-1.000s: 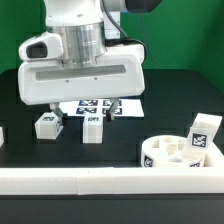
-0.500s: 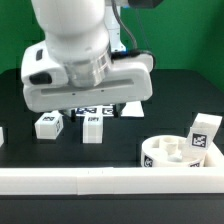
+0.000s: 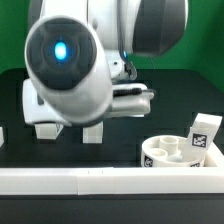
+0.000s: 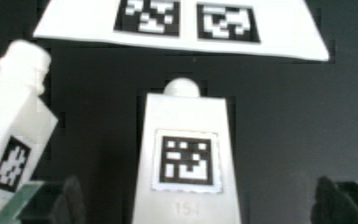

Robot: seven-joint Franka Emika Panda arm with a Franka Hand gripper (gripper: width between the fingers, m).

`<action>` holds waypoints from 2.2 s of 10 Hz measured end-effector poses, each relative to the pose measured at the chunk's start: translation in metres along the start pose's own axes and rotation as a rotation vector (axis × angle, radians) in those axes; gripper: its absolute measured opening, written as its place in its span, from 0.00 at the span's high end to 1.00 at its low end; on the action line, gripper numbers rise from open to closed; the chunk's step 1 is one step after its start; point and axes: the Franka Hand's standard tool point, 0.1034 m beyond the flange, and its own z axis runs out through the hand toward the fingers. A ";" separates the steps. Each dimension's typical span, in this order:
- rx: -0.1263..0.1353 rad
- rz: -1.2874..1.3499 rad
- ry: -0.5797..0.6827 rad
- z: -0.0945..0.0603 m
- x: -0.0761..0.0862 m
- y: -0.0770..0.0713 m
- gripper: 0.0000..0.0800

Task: Assemble stool

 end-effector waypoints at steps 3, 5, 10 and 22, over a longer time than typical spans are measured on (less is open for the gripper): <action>-0.009 0.018 0.014 0.006 0.007 0.002 0.19; -0.018 0.017 0.045 0.009 0.016 0.002 0.19; -0.022 0.016 0.068 0.009 0.020 0.003 0.53; 0.004 0.032 0.128 -0.058 -0.020 -0.048 0.59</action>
Offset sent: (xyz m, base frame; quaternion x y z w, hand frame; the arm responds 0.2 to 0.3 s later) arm -0.0039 -0.0069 -0.0099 -0.0481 0.0264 0.0526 0.9971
